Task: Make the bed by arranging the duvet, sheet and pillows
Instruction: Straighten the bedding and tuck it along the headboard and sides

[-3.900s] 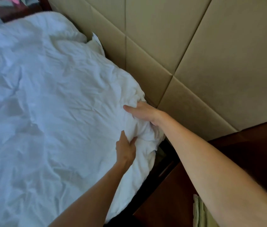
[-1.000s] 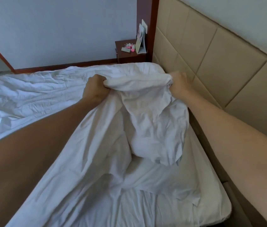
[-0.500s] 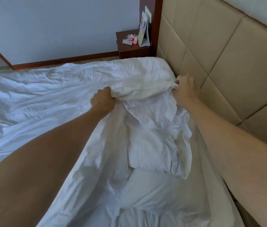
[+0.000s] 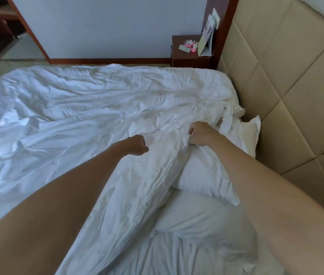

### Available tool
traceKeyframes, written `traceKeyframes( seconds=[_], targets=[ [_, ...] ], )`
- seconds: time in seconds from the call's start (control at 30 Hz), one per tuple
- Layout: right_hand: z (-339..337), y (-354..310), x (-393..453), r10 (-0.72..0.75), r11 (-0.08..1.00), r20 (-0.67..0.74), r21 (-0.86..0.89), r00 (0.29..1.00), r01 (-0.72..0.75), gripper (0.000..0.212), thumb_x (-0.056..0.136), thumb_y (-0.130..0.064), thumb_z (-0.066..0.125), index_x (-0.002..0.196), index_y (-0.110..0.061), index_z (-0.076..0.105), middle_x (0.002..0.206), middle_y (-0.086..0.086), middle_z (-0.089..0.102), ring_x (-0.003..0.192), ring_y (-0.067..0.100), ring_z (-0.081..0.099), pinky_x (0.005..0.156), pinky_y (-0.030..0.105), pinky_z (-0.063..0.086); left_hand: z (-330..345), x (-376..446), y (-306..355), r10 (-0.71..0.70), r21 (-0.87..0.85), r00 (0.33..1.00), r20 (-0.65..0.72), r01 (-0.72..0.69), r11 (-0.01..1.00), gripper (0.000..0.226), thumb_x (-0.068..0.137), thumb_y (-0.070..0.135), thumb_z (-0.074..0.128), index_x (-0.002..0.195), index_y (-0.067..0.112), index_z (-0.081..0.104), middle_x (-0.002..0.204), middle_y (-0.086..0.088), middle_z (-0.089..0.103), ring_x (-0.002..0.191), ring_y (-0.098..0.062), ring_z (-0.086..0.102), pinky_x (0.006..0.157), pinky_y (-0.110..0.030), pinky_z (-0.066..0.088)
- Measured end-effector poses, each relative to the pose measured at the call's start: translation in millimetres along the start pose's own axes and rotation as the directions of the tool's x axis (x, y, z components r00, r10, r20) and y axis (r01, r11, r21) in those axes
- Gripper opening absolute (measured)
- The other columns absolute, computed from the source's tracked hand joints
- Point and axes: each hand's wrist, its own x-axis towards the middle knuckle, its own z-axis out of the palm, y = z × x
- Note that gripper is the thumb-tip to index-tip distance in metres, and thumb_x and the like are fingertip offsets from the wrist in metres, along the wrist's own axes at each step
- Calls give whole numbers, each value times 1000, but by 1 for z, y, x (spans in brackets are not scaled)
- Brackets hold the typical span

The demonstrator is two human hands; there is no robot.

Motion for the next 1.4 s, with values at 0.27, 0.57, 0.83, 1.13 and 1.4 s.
traceKeyframes(
  seconds=[0.27,0.57,0.83,1.13,1.4],
  targets=[
    [87,-103,-61,-162,977,234,-100,959,190,14,93,-20,59,107,-19,59,117,6,59,98,25,59,82,34,50,34,-97,-120,-108,-173,993,-56,97,980,26,95,31,56,116,16,61,132,-9,55,119,-28,53,99,-37,42],
    [240,-188,-143,-280,880,445,-234,850,413,34,96,-24,58,129,-16,52,129,9,52,107,27,57,89,37,49,166,-203,-258,-252,-313,967,17,245,918,31,96,29,55,122,12,56,127,-11,59,116,-29,53,90,-32,40],
    [390,-211,-187,-479,615,410,-475,776,630,57,88,-21,61,141,-19,41,138,10,44,126,28,42,99,41,34,286,-251,-347,-303,-378,949,88,313,871,43,95,31,55,133,14,44,128,-14,54,113,-31,54,97,-45,44],
    [520,-210,-163,-389,383,526,-655,757,652,111,66,-60,80,153,-29,19,158,14,15,145,36,18,114,55,17,366,-215,-395,-287,-297,952,106,305,905,70,93,50,54,152,29,24,155,-3,33,139,-27,37,110,-51,33],
    [557,-222,-156,-473,454,465,-600,749,659,28,94,-6,52,119,-15,59,121,10,62,111,30,59,88,39,44,433,-190,-413,-272,-273,956,109,291,917,88,85,48,63,154,27,11,160,-1,23,145,-24,27,111,-54,26]
  ],
)
